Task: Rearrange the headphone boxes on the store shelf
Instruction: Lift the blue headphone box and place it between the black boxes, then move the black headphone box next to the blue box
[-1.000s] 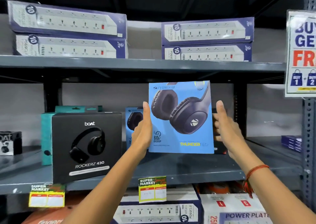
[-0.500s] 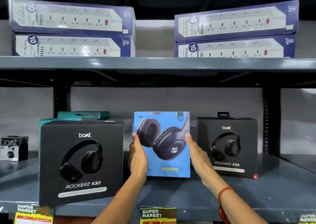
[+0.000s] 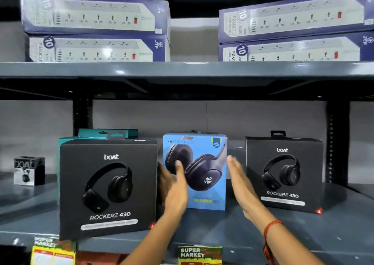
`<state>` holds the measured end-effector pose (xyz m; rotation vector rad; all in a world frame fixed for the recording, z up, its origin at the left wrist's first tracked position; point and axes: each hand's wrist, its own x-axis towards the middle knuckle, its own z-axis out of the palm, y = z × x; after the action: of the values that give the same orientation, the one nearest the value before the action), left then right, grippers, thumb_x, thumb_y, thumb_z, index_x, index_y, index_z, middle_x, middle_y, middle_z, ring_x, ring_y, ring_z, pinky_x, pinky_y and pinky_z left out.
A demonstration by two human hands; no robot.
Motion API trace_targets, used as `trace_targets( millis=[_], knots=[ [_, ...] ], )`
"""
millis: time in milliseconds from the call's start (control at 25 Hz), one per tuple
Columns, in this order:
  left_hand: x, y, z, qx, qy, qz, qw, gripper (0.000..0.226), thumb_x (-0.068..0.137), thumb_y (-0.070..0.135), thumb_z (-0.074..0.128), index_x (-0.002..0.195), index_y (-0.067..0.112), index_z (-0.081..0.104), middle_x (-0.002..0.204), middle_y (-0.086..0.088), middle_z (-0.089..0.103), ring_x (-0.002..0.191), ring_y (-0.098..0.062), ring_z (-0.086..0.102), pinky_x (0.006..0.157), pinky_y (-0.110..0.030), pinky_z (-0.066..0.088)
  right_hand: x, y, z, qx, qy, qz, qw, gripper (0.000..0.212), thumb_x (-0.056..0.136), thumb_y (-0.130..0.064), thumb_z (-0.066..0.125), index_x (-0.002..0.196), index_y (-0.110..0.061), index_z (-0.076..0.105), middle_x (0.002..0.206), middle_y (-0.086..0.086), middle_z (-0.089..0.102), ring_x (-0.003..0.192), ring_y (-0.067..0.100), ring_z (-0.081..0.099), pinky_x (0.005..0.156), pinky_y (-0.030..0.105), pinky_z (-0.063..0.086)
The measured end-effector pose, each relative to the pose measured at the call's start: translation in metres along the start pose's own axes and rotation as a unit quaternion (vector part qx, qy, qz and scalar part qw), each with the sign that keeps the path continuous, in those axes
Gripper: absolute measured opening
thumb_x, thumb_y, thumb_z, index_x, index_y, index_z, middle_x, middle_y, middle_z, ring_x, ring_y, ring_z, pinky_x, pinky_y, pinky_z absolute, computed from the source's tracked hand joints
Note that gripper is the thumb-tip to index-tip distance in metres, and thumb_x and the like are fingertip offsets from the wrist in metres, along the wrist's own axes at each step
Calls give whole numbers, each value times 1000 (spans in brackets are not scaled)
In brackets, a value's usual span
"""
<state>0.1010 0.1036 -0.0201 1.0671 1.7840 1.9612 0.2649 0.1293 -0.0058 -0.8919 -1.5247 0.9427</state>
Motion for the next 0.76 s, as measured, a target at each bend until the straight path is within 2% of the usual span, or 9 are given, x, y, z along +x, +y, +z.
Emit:
trace_targets(
  millis=[120,240,280,360,440,520,600,680,760],
  knots=[
    [-45,15,-15,7,-65,167,984,83,103,57,35,168,19,1,178,6,6,165,-10,7,133,-30,5,-10,-32,9,18,103,-83,991,70,97,-65,34,157,-32,21,167,-11,20,150,7,16,114,29,13],
    [-69,53,-55,-34,-91,280,955,83,92,70,27,162,37,-3,162,38,-7,151,25,-5,129,-16,0,-26,-71,31,61,128,-142,980,69,94,-63,34,156,-32,25,164,-10,27,148,8,22,114,28,16],
    [-68,70,-77,-45,-65,304,949,81,92,69,26,161,38,-3,160,41,-6,150,27,-5,128,-13,0,-33,-84,44,73,120,-150,979,72,91,-65,34,155,-33,27,162,-13,28,148,7,22,113,27,16],
    [-58,97,-120,-72,12,337,939,83,95,65,28,166,30,5,167,32,1,159,12,2,129,-16,3,-44,-101,66,89,88,-146,981,77,83,-73,34,153,-41,28,155,-27,30,147,1,18,114,28,11],
    [-40,103,-172,-94,89,317,940,83,97,61,31,168,21,12,175,15,11,163,-3,8,132,-24,6,-58,-108,92,132,36,-118,984,71,83,-73,39,149,-49,29,144,-36,33,144,0,22,115,28,12],
    [-23,81,-217,-79,142,245,956,77,103,54,33,168,18,14,178,3,13,164,-10,9,134,-33,8,-69,-99,114,165,6,-71,984,55,93,-64,44,143,-54,26,151,-22,33,145,7,26,113,27,16],
    [-13,42,-249,-28,157,135,978,70,109,48,31,168,17,13,179,-2,11,166,-15,6,134,-39,7,-78,-79,129,152,-54,4,987,63,95,-65,40,152,-43,24,155,-18,27,147,10,23,119,34,16],
    [-10,9,-267,-37,94,44,994,68,109,52,28,168,20,19,178,-4,18,165,-18,12,133,-39,12,-92,-62,141,128,-127,45,983,66,91,-72,36,150,-45,26,162,-14,23,148,8,20,122,39,14],
    [-12,-6,-272,-86,-32,-19,996,70,105,63,23,165,28,31,173,-2,35,159,-19,30,126,-35,24,-106,-57,145,116,-179,58,975,67,80,-79,33,143,-55,31,163,-16,22,147,5,21,121,37,16]
  ],
)
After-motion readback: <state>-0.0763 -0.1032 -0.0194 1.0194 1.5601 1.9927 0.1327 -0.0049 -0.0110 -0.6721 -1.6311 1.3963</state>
